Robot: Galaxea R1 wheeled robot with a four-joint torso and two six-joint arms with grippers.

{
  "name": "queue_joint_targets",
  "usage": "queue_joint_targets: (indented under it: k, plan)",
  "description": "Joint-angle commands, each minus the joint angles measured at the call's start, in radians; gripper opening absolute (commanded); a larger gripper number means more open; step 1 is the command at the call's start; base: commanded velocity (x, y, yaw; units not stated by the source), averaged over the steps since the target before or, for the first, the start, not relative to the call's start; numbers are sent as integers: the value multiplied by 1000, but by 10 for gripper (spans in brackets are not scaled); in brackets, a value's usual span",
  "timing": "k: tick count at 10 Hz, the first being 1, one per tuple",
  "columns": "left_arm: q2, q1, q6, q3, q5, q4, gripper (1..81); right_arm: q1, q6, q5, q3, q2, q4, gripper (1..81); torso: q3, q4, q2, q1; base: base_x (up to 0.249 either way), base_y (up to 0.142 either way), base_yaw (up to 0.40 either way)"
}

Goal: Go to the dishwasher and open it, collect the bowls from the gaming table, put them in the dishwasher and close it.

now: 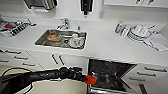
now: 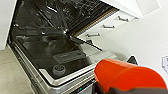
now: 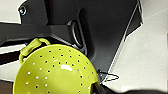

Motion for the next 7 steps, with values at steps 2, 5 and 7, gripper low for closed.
queue_joint_targets:
  k: [2,5,7]
  plan:
    - [174,-220,-29,-90,89,-21,10,-9,5,-35,7,-6,-5,10,0,0,0,0,0,0,0]
    - [297,-270,-36,-161,86,-22,10,-11,5,-35,13,-6,-5,10,0,0,1,1,0,0,0]
    - [369,-321,-72,-179,88,-21,10,-9,5,-35,13,-5,-5,10,-1,0,1,1,0,0,0]
